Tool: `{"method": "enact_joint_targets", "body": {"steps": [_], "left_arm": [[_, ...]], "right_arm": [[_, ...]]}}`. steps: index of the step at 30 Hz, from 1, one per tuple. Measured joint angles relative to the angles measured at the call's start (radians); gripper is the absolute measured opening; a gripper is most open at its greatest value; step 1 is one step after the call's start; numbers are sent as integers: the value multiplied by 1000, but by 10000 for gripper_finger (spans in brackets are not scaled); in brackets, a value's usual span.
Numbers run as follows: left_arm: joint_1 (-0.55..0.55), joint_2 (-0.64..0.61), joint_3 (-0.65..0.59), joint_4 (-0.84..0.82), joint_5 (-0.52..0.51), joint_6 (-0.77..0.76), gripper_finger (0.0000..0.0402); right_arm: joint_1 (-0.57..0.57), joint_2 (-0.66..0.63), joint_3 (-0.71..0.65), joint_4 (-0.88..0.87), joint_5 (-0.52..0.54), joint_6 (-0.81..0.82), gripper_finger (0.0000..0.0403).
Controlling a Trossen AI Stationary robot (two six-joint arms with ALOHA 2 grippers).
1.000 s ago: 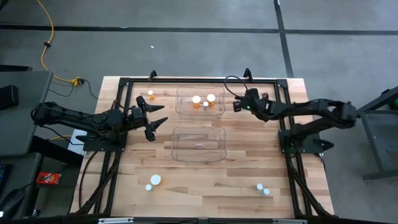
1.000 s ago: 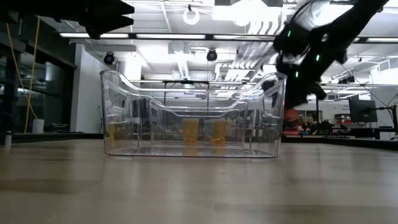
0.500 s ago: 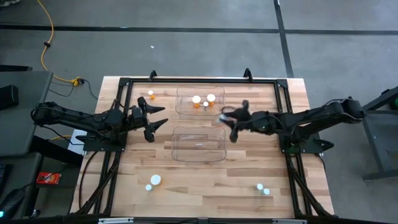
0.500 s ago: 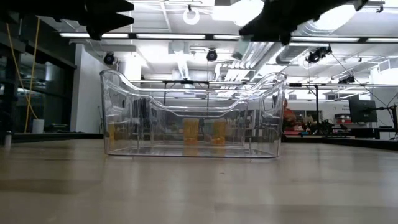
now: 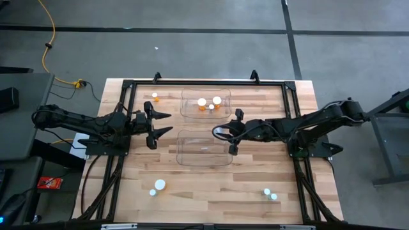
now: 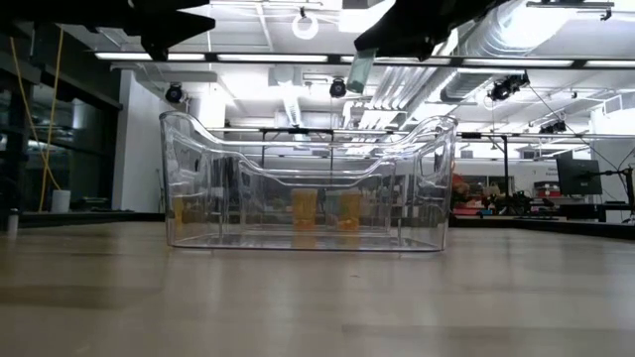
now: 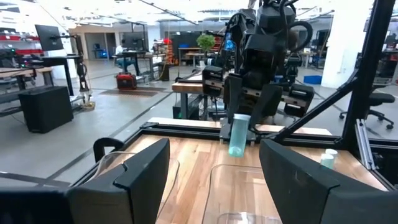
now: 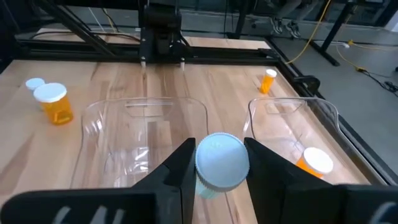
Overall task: Pick and place medicine bottles into bin by pill shape (circle, oval)
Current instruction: Put the blue tablet bottle into the bottom transparent bin
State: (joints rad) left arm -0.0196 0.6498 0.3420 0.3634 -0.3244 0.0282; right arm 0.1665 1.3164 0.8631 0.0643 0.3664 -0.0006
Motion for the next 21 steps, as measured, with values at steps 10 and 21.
{"method": "enact_joint_targets", "body": {"steps": [10,21], "left_arm": [[0,0,0,0,-4,1,239],[0,0,0,0,-4,1,239]], "right_arm": [[0,0,0,-1,-1,1,95],[32,119,55,107,-211,-17,95]]}}
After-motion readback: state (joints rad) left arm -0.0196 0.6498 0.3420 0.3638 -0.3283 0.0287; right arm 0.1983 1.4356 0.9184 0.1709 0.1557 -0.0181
